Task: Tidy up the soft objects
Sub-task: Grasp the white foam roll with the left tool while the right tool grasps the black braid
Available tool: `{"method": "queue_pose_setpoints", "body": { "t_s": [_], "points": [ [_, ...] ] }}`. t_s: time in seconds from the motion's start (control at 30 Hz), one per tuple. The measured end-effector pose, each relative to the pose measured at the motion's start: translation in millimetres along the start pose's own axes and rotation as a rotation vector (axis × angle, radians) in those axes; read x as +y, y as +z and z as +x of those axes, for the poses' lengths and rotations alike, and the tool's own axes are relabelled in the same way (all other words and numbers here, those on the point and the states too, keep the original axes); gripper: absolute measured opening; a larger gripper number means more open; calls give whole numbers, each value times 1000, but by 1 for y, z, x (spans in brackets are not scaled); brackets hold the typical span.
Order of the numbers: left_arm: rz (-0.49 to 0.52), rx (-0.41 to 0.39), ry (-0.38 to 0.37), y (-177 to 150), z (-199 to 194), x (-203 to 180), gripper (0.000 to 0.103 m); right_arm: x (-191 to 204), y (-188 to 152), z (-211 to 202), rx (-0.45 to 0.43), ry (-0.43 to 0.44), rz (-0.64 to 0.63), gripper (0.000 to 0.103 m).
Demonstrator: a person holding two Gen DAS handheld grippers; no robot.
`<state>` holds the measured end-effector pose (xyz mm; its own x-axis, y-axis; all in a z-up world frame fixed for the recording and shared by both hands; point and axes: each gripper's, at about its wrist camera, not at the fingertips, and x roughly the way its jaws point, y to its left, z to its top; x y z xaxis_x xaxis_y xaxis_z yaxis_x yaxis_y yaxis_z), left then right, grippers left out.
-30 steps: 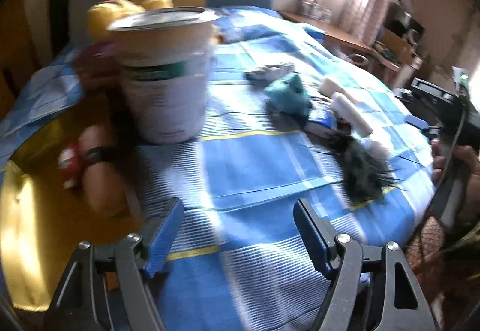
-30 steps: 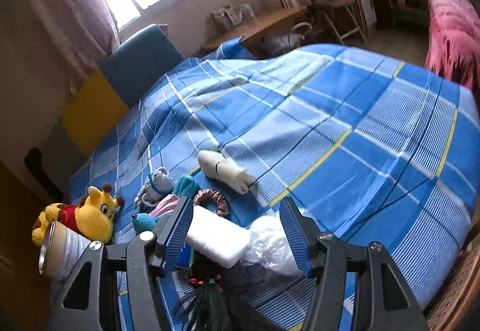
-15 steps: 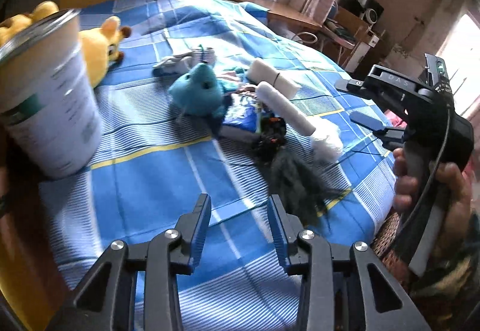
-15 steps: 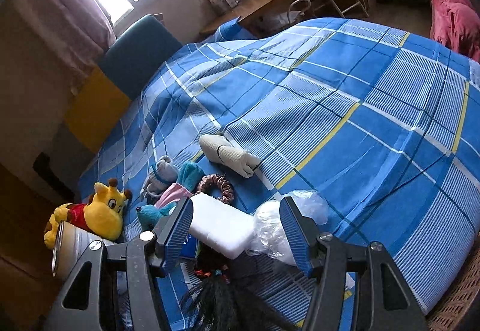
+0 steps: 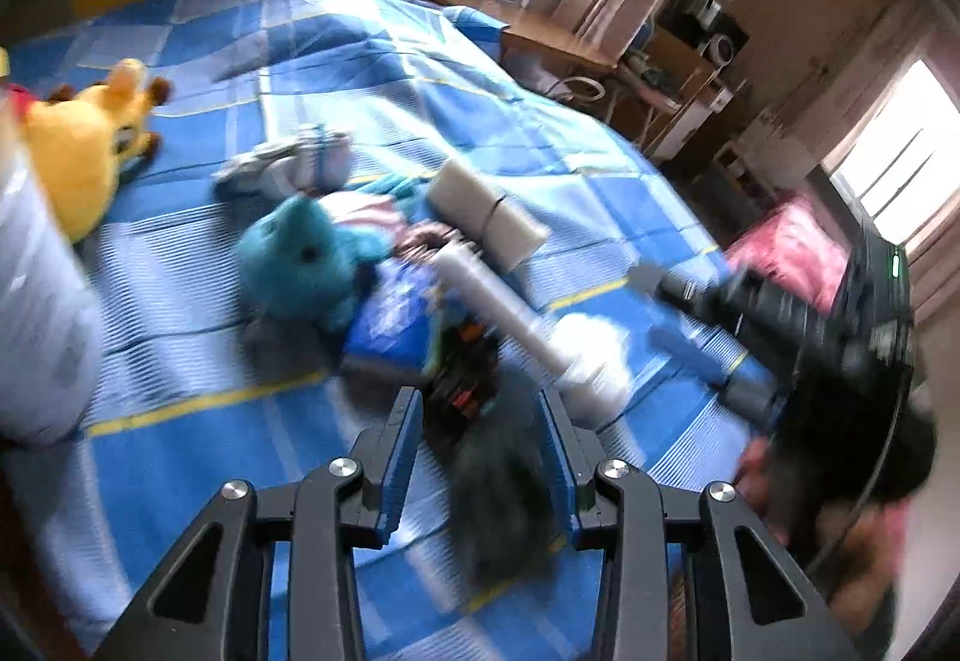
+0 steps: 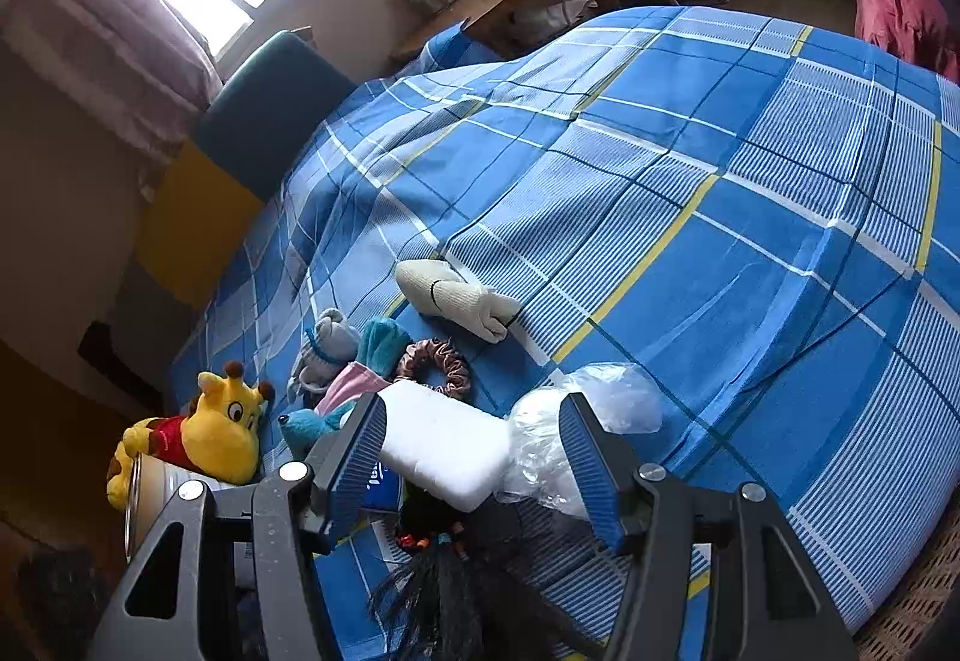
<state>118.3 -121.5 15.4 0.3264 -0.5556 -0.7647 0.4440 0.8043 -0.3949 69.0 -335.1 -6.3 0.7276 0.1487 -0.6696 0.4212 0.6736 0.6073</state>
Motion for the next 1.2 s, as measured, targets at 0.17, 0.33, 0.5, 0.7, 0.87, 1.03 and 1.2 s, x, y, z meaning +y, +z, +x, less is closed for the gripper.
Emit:
{"method": "queue_pose_setpoints", "body": {
  "t_s": [0.17,0.33,0.5,0.7,0.87,1.03,1.2],
  "points": [
    [-90,13,-29,28,35,-4,46,-3,1,0,-1,11,16,61],
    [-139,71,-4,42,75,-4,51,-9,2,-1,-4,17,45,61],
    [-154,86,10,40,91,2,25,-6,1,3,8,15,34,61],
    [-116,-45,-40,34,36,14,24,-5,0,6,17,14,27,61],
    [-57,-89,12,4,-18,37,24,6,-6,19,96,33,-26,61],
    [-15,-90,109,-42,-50,57,25,27,-22,36,205,43,-135,61],
    [7,-67,151,-86,-68,67,25,39,-36,56,298,-25,-217,61]
  ]
}}
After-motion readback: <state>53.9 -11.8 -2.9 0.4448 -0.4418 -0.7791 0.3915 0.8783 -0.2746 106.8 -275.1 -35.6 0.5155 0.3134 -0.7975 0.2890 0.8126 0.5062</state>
